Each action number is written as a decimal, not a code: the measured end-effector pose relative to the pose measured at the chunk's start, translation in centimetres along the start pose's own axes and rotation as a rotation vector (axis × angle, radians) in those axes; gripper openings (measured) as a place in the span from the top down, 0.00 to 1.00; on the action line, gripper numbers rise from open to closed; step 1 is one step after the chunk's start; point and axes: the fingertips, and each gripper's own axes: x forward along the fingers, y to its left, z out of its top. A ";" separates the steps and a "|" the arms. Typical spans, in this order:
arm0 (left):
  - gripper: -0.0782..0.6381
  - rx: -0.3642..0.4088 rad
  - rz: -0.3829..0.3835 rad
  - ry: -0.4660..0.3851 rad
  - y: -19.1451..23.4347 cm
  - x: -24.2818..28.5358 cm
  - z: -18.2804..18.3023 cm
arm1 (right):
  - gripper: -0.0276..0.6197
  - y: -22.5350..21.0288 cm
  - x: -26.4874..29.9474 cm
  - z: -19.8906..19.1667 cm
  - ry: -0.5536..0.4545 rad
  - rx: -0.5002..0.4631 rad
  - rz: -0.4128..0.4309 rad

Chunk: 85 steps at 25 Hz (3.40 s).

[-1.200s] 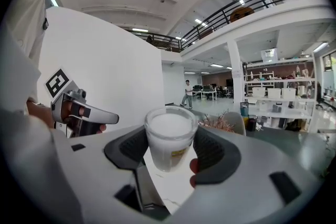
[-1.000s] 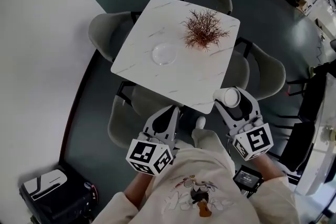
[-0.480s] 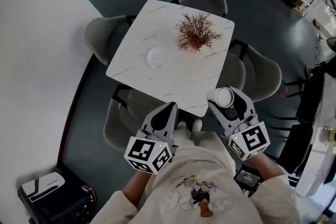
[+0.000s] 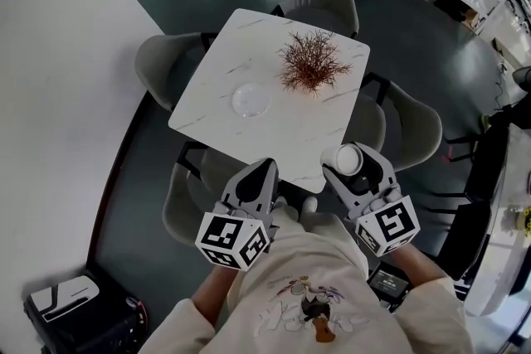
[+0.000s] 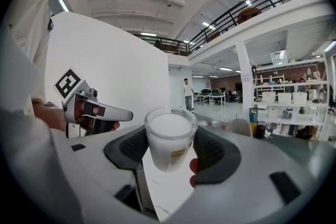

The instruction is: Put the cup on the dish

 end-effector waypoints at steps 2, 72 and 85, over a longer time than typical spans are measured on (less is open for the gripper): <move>0.89 -0.003 0.011 -0.016 0.6 0.3 0.5 | 0.54 0.0 0.8 0.3 -0.004 -0.008 0.007; 0.89 0.050 0.278 0.108 25.1 11.0 -13.8 | 0.54 0.4 31.0 -18.8 0.194 -0.009 0.223; 0.89 0.055 0.275 0.098 28.0 13.8 -15.9 | 0.54 -0.7 34.4 -22.6 0.218 -0.050 0.200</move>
